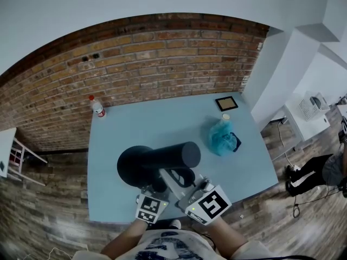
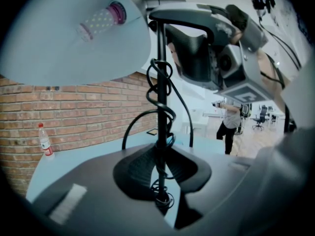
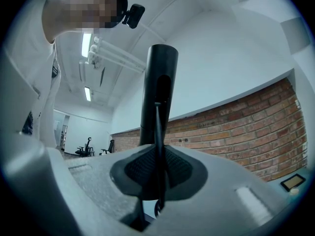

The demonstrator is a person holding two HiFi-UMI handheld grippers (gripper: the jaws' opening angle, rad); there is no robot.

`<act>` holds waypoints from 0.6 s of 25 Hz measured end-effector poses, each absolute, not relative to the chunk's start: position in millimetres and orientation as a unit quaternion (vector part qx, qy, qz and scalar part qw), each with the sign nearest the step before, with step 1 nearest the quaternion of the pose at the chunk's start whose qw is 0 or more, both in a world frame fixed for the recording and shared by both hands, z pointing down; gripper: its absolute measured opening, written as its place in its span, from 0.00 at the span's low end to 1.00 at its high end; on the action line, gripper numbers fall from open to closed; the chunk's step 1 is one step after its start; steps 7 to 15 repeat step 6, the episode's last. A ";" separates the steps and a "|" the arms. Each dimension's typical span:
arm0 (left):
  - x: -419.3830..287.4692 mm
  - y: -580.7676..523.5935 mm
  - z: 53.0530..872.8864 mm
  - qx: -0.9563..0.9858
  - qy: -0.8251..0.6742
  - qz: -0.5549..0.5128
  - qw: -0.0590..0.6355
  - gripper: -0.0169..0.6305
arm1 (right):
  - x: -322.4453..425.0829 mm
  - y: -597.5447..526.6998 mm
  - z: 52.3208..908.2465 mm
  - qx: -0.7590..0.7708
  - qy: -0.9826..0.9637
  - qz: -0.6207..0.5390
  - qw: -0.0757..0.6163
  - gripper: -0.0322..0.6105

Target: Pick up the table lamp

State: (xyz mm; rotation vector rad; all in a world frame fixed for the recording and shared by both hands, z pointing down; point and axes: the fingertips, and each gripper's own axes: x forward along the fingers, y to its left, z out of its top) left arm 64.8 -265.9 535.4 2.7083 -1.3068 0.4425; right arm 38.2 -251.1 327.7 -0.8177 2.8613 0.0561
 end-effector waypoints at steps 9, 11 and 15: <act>66.5 -266.2 537.0 0.890 -0.427 0.147 0.055 0.12 | 38.4 -252.6 328.8 -0.274 0.958 0.011 0.079 0.12; 66.5 -266.2 537.0 0.890 -0.427 0.147 0.055 0.12 | 38.4 -252.6 328.8 -0.274 0.958 0.011 0.079 0.12; 66.5 -266.2 537.0 0.890 -0.427 0.147 0.055 0.12 | 38.4 -252.6 328.8 -0.274 0.958 0.011 0.079 0.12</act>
